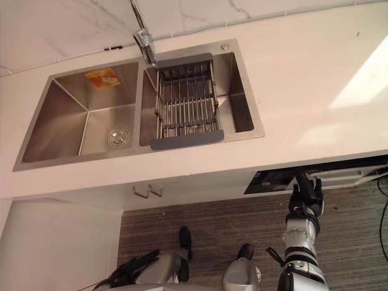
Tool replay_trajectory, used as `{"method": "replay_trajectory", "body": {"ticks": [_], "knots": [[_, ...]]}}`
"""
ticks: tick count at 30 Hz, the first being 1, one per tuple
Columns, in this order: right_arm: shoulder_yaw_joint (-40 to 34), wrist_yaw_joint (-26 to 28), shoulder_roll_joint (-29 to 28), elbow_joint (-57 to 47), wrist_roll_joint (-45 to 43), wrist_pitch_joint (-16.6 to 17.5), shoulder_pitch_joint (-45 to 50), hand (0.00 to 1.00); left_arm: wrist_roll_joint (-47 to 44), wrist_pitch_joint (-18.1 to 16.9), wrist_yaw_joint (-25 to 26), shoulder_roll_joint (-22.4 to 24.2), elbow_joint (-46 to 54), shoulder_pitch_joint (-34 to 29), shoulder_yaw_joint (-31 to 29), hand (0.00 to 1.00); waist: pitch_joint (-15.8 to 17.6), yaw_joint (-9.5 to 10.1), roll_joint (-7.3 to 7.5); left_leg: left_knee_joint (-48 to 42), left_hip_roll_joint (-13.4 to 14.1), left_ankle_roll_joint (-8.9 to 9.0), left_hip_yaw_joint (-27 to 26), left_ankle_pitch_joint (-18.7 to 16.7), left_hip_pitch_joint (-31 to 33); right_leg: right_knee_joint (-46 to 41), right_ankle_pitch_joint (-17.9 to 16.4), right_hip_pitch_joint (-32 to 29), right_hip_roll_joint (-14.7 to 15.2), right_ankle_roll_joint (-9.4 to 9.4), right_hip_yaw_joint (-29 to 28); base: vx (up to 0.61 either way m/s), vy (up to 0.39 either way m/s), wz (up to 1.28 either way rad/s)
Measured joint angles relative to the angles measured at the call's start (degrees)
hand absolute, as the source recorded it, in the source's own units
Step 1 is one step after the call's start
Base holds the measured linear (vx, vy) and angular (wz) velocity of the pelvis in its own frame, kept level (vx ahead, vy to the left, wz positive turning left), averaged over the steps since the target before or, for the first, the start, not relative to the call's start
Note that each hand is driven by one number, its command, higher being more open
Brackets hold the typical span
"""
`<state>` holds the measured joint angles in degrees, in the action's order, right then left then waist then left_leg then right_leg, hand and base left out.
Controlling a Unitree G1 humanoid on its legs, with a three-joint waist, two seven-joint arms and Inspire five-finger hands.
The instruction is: Walk over to the sink, pick up the cup, carry it to the dishwasher, place the cup inside the dishwasher, then close the dishwasher door
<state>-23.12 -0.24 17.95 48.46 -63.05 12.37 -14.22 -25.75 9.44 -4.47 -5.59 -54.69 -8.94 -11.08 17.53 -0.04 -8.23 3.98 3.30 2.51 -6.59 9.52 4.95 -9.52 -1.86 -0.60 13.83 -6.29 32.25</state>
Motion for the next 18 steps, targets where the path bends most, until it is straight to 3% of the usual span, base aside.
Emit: {"method": "replay_trajectory", "body": {"ticks": [8, 11, 14, 18], "knots": [[6.2, 2.5, -3.4, -5.2, 0.3, 0.2, 1.1, 1.0, 1.0, -4.1, -1.9, 1.9, -1.0, 0.7, 0.3, 1.0, 0.7, 0.52, -1.64, -0.1, 1.8, 1.17, -1.7, -0.7, -0.9, -1.5, -1.5, -0.8, -1.1, 0.59, -1.7, -0.08, -0.057, -0.09], [12.8, 3.7, -4.7, -10.4, 5.5, -1.2, 6.3, 1.0, 1.0, -5.8, -1.5, 1.9, -1.2, 0.8, 1.6, 1.0, 0.7, 0.66, -1.54, -0.5, 2.9, 1.26, -2.1, -0.7, -1.5, -1.5, -1.8, -0.6, -2.2, 1.23, -2.3, 0.01, -0.084, -0.12], [16.2, 4.8, -9.6, -10.4, 10.1, -1.4, 13.4, 1.0, 0.9, -7.2, -1.4, 2.3, -1.2, 0.8, 3.8, 1.0, 0.2, 0.65, -1.02, -0.4, 3.4, 1.88, -2.5, -0.3, -1.9, -1.8, -2.6, -0.4, -2.6, 1.83, -2.4, 0.08, -0.075, -0.05], [17.2, 2.8, -13.2, -3.9, 16.8, -3.6, 18.1, 1.0, -0.6, -5.8, -3.1, 1.1, -1.4, 1.3, 5.2, 1.0, -0.4, 0.54, 0.37, 0.1, 3.4, 2.6, -5.3, -0.6, -4.4, -3.5, -3.6, -0.3, -1.9, 1.79, -4.7, 0.16, -0.049, -0.27]]}}
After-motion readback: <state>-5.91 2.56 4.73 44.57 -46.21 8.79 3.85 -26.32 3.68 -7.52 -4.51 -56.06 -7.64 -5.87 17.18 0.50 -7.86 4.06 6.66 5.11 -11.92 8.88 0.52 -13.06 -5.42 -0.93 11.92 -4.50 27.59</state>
